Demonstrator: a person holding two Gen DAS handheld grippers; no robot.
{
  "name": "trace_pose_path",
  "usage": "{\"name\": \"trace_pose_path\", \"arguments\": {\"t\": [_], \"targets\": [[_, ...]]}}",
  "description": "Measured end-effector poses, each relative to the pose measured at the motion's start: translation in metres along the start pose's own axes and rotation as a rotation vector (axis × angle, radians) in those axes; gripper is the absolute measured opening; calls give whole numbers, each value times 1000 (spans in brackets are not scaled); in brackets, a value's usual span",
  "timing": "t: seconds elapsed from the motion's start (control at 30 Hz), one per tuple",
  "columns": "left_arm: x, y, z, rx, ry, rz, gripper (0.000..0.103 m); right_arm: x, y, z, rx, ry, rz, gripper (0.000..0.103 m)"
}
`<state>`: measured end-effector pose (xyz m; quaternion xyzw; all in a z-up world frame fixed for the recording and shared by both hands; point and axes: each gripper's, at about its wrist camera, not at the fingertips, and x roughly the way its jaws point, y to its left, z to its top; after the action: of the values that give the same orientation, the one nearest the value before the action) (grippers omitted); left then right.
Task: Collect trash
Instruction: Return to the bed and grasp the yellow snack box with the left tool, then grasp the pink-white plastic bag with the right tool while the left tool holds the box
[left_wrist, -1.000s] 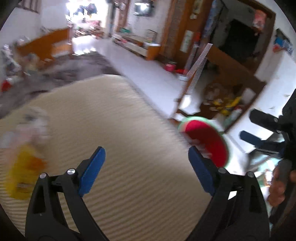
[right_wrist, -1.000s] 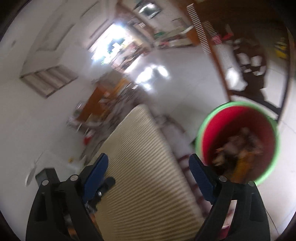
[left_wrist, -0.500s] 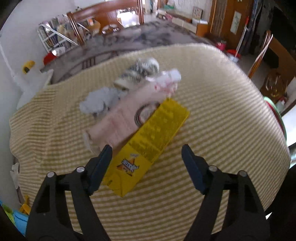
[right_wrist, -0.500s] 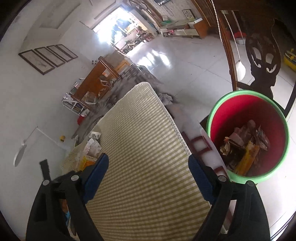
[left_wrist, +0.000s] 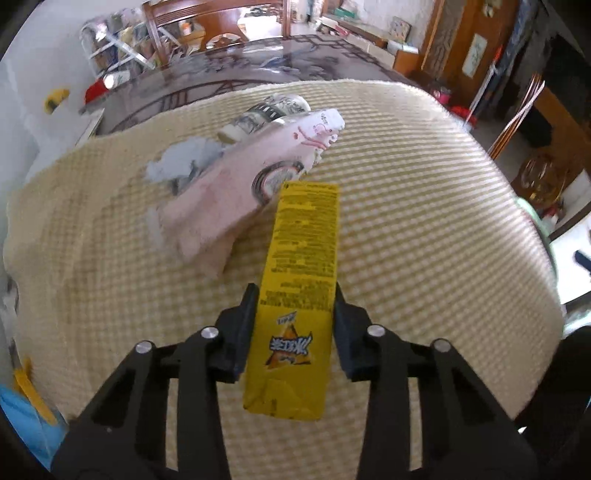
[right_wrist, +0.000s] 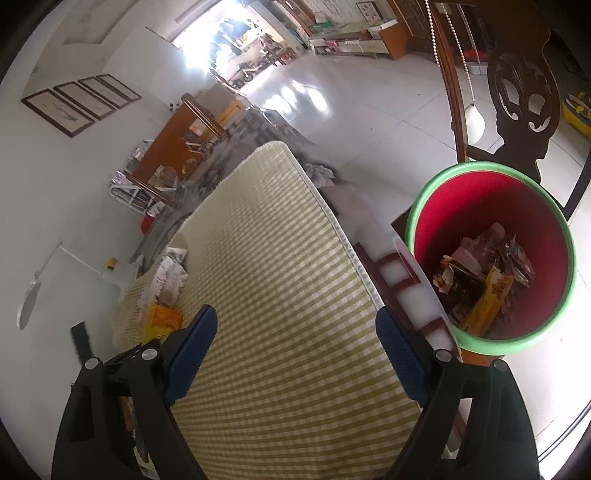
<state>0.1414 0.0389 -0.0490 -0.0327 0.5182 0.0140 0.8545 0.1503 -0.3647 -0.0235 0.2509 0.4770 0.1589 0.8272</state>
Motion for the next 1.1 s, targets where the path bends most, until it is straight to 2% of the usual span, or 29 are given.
{"name": "trace_pose_path", "arguments": {"t": [0.13,0.33,0.5,0.57,0.73,0.83,1.0,1.1], "targets": [[-21,11,-29,-95,-17,-34,36,2,6,-2,-37,0,-37,85],[-33,29,-70,-181,-36,-15,36,18,18,-1,-88,34,-143,85],[-30,32,-83,-218,-47,-39,36,50,43,-1,-5,65,-20,85],[-31,29,-82,-208,-57,-38,36,72,76,-7,-35,103,26,85],[-31,29,-85,-225,-78,-58,36,114,157,-20,-196,175,76,85],[-29,29,-87,-217,-81,-63,36,134,194,-23,-234,205,107,85],[-26,32,-91,-236,-81,-78,41,175,241,-21,-230,252,134,87],[-24,34,-93,-247,-77,-85,43,200,252,-20,-192,287,128,87]]}}
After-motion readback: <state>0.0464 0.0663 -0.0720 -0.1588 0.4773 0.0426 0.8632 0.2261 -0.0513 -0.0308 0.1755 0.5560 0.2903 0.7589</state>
